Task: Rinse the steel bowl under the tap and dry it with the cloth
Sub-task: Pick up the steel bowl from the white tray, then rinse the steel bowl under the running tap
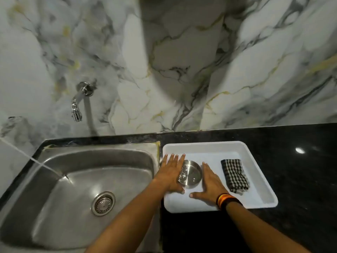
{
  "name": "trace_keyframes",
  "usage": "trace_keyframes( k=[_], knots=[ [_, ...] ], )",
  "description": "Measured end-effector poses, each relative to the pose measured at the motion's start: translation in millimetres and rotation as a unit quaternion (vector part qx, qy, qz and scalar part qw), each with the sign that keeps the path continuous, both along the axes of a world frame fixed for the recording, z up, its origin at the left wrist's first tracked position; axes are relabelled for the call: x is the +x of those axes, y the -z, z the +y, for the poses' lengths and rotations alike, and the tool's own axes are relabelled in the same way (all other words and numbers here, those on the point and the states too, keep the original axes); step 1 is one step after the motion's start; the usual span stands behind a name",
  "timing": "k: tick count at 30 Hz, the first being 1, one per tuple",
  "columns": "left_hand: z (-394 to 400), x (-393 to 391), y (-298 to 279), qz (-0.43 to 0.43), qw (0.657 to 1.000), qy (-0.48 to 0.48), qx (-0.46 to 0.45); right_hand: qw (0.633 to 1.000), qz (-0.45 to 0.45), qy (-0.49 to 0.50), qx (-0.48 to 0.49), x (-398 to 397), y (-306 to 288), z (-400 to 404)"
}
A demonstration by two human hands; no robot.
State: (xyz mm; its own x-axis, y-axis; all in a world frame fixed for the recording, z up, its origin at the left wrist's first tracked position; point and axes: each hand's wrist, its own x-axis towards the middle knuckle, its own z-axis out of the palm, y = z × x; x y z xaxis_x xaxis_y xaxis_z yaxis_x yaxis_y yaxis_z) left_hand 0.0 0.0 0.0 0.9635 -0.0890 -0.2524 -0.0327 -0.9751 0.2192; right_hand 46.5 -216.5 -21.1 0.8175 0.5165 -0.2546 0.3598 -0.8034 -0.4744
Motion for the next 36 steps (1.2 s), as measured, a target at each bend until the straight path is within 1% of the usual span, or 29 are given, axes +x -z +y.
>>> trace_keyframes(
  k=[1, 4, 7, 11, 17, 21, 24, 31, 35, 36],
  knots=[
    [-4.5, 2.7, 0.7, 0.008, 1.000, -0.014, -0.004, 1.000, 0.008, -0.001, 0.019, 4.7, 1.4, 1.2],
    [-8.6, 8.1, 0.8, 0.021, 0.996, -0.063, -0.054, 0.998, 0.036, 0.010, 0.044, 15.8, -4.2, 5.8],
    [-11.0, 9.1, -6.2, 0.016, 0.995, -0.069, -0.071, 0.996, 0.057, 0.004, 0.075, 21.1, -2.5, 10.9],
    [0.6, 10.0, -23.3, 0.003, 0.994, -0.059, -0.097, 0.992, 0.063, 0.028, 0.107, 21.3, -9.0, 11.1],
    [42.4, 11.0, -85.8, -0.064, 0.990, 0.002, -0.126, 0.976, 0.030, 0.027, 0.214, 21.3, -57.5, 27.1],
    [96.8, -5.0, -135.6, -0.101, 0.983, 0.016, -0.152, 0.962, 0.014, 0.000, 0.271, 11.4, -100.0, 77.3],
    [142.1, -28.6, -156.9, -0.105, 0.983, 0.004, -0.151, 0.963, 0.004, -0.038, 0.268, -4.7, -120.3, 125.7],
    [237.5, -89.5, -161.7, -0.108, 0.982, -0.031, -0.153, 0.959, 0.010, -0.105, 0.263, -49.1, -125.5, 220.1],
    [283.8, -113.4, -153.0, -0.108, 0.975, -0.058, -0.186, 0.951, 0.025, -0.134, 0.278, -63.7, -121.5, 265.6],
    [292.7, -117.3, -152.1, -0.110, 0.975, -0.063, -0.181, 0.948, 0.024, -0.136, 0.285, -65.9, -121.3, 275.3]
  ],
)
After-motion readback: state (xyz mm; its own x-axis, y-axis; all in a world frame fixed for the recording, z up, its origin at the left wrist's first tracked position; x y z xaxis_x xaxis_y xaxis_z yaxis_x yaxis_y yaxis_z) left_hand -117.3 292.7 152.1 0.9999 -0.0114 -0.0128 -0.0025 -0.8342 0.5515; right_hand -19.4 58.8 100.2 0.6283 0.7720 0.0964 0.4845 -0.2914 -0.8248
